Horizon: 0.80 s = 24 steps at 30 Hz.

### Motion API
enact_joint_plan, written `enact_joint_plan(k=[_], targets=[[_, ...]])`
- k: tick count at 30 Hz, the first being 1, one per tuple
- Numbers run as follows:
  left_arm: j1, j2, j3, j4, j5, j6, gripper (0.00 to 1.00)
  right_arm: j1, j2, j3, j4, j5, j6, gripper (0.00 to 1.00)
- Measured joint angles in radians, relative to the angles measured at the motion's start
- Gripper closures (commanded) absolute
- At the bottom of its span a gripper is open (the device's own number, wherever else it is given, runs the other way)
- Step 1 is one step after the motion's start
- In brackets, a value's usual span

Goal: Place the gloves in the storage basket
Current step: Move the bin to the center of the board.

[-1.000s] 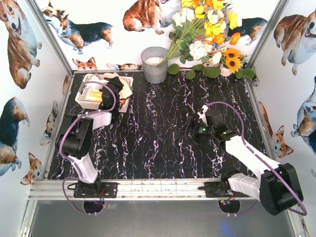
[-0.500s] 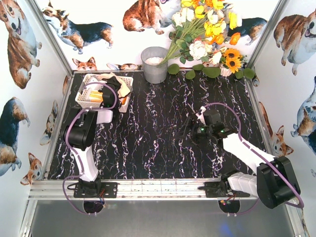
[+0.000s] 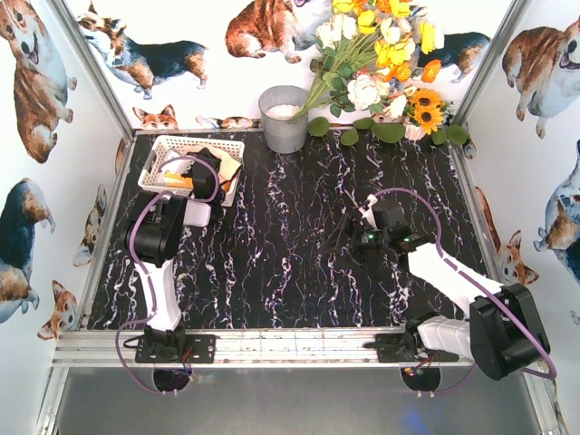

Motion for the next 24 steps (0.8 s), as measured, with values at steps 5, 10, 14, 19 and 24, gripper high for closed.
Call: enact_joint_plan(k=[5,10,14,19,24], targets=[[0.0,0.023,0.004,0.029,-0.026,0.005,1.0,0.0,0.001,0.0,0.0,0.0,0.001,0.26],[0.001,0.053,0.016,0.038,-0.042,0.005,1.0,0.0,0.001,0.0,0.0,0.0,0.003,0.26],[0.01,0.076,0.016,0.04,-0.045,0.008,1.0,0.0,0.001,0.0,0.001,0.0,0.003,0.26],[0.019,0.085,0.02,0.039,-0.045,0.023,1.0,0.0,0.001,0.0,0.002,0.0,0.003,0.26],[0.027,0.085,0.03,0.036,-0.042,0.04,1.0,0.0,0.001,0.0,0.003,0.0,0.004,0.26]])
